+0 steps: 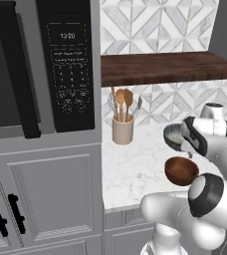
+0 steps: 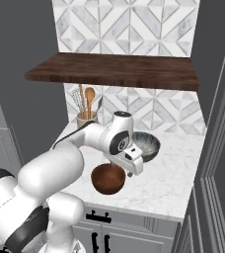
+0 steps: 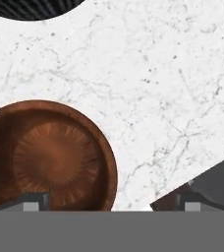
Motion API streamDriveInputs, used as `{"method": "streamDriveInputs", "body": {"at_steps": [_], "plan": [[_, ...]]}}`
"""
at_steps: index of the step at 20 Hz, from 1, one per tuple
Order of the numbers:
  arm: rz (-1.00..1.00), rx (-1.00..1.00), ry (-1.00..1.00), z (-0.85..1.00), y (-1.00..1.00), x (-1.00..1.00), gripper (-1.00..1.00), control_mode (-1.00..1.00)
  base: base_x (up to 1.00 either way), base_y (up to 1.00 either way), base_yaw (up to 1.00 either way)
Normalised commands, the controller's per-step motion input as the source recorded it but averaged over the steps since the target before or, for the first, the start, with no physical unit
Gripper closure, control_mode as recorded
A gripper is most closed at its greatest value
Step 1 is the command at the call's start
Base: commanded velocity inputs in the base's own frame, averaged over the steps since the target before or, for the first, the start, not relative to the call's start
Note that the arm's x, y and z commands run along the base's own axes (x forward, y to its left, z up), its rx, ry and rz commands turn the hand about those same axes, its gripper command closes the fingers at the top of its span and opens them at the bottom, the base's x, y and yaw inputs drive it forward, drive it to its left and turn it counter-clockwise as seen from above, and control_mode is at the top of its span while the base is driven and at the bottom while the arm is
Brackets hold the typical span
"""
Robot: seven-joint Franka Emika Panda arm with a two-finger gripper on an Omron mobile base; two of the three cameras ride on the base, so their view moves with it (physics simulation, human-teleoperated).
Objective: Pick up the bowls on the counter and stack them on top of one another in the open cabinet. Place the smaller bowl on top of the larger bowl.
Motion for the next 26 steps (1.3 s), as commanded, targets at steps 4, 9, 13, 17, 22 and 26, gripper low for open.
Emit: {"method": "streamDriveInputs", "body": {"at_steps": [4,9,13,17,22,26], "plan": [[0.03,0.01,0.03,-0.42,0.06,0.00,-1.00,-1.00,0.00,0.00,0.00],[0.02,0.01,0.02,-0.48,0.00,0.00,-1.00,-1.00,0.00,0.00,0.00],[0.04,0.03,0.00,-0.36,0.00,0.00,-1.00,-1.00,0.00,0.00,0.00],[0.04,0.02,0.00,-0.38,0.00,0.00,-1.00,-1.00,0.00,0.00,0.00],[0.02,0.02,0.00,-0.26,0.00,0.00,1.00,-1.00,0.00,0.00,0.00],[0.00,0.00,0.00,0.01,0.00,0.00,1.00,-1.00,0.00,0.00,0.00]]}}
